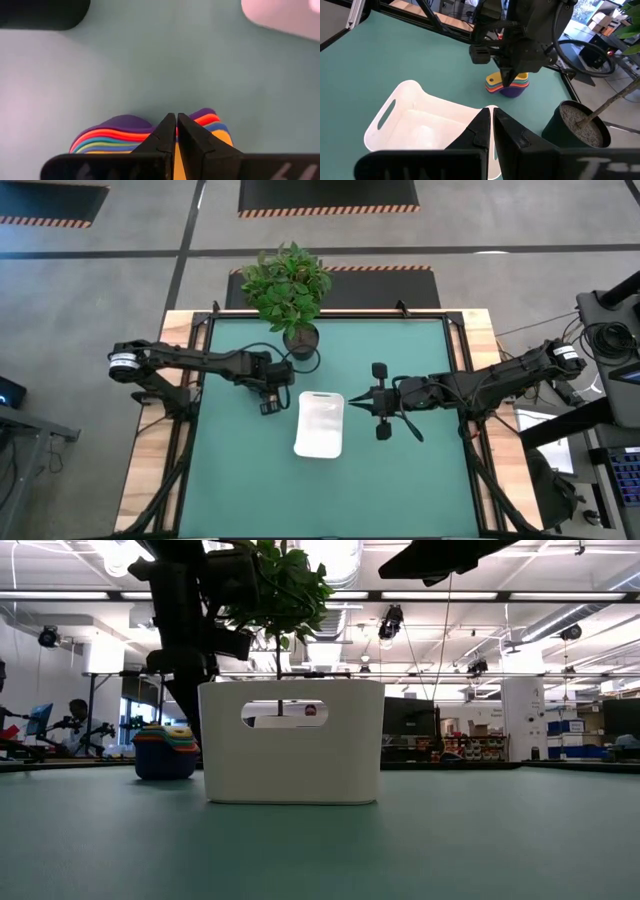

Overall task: Nest measuring cups in basket
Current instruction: Stack the yellow measuring cup on top of the blue measuring cup

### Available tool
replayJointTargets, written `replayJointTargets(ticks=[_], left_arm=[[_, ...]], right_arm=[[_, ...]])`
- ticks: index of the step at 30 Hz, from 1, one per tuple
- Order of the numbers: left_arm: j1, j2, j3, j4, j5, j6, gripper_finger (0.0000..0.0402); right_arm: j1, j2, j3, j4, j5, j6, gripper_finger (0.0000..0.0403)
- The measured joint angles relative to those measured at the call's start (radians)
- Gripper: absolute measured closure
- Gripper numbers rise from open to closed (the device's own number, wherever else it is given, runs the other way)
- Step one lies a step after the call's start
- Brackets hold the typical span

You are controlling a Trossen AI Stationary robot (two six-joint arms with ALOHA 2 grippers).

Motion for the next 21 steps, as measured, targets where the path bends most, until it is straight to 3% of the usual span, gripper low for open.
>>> replayJointTargets(ticks=[6,12,17,21], left_arm=[[-0.002,-0.001,0.032,0.006,0.002,0.0,0.0402],[-0.083,-0.04,0.083,-0.075,0.132,0.029,0.0402],[-0.216,-0.087,0.025,-0.075,0.124,0.046,0.0402],[-0.28,-0.095,-0.052,-0.07,0.05,0.002,0.0402]], right_arm=[[0.0,0.0,0.0,0.0,0.0,0.0,0.0394],[0.0,0.0,0.0,-0.003,0.0,0.01,0.0394],[0.0,0.0,0.0,-0.008,0.0,0.011,0.0394],[0.0,0.0,0.0,-0.008,0.0,0.011,0.0394]])
